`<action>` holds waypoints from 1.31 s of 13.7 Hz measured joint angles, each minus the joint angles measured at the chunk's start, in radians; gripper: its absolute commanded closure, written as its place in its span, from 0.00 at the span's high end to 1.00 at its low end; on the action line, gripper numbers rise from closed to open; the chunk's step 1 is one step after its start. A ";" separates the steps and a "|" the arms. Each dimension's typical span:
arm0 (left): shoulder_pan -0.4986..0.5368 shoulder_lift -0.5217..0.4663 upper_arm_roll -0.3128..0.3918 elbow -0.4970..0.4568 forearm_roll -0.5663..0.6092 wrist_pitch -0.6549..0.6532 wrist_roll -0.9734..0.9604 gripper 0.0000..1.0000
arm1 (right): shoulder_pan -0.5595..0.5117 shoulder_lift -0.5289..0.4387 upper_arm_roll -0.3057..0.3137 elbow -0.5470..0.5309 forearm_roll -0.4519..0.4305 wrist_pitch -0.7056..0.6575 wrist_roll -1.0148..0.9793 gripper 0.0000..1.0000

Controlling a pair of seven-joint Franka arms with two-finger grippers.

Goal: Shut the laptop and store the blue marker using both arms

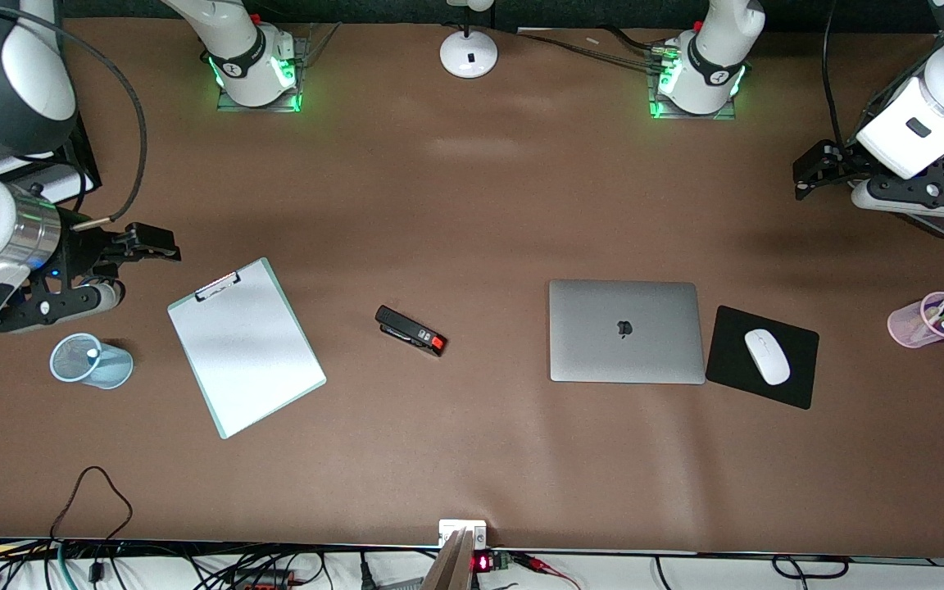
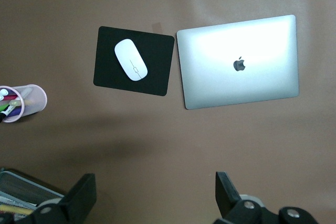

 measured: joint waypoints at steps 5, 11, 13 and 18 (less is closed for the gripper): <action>0.001 0.002 0.001 0.000 0.000 -0.002 0.000 1.00 | -0.092 -0.081 -0.022 -0.028 -0.079 -0.009 0.007 1.00; 0.001 0.002 0.001 0.000 0.000 -0.003 0.000 1.00 | -0.056 -0.132 -0.079 -0.091 -0.078 0.014 0.016 1.00; 0.001 0.003 0.001 0.000 0.000 -0.004 0.000 1.00 | -0.055 -0.174 -0.082 -0.161 -0.072 0.084 0.019 1.00; 0.001 0.003 0.001 0.000 0.000 -0.005 0.000 1.00 | -0.055 -0.297 -0.088 -0.309 -0.070 0.117 0.019 1.00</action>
